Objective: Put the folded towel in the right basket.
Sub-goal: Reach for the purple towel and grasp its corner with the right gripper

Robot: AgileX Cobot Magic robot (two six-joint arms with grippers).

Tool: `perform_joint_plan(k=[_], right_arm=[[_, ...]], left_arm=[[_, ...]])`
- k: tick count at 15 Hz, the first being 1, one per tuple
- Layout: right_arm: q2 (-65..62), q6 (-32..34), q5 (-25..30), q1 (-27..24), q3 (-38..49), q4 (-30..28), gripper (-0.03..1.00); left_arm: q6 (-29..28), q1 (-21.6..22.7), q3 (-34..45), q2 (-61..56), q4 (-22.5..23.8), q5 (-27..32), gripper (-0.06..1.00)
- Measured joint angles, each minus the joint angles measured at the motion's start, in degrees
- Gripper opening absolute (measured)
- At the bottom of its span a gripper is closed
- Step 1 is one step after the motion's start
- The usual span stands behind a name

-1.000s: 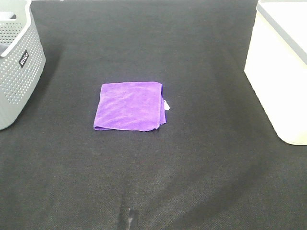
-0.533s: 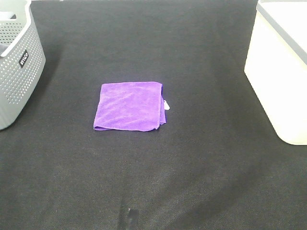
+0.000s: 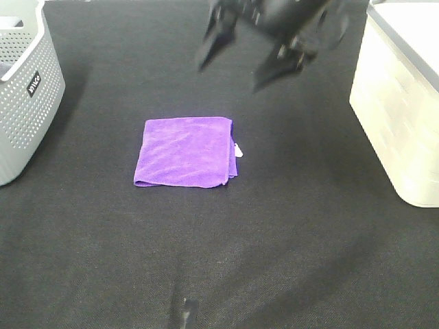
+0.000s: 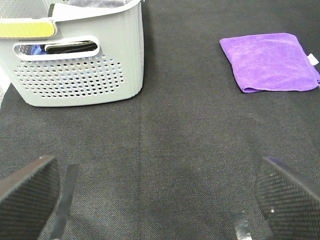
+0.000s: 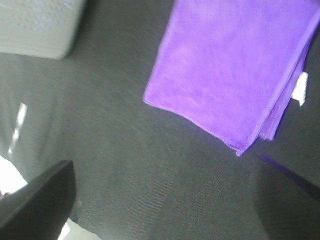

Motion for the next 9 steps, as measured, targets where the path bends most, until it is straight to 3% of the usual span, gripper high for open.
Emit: perform_joint_plan(k=[5, 9], right_arm=[[10.71, 0.86, -4.13, -0.69, -0.17, 0.74, 0.87], [16.04, -0.23, -6.82, -7.33, -0.17, 1.78, 0.86]], left_arm=[[0.00, 0.00, 0.00, 0.00, 0.00, 0.00, 0.99], [0.00, 0.00, 0.00, 0.00, 0.00, 0.00, 0.99]])
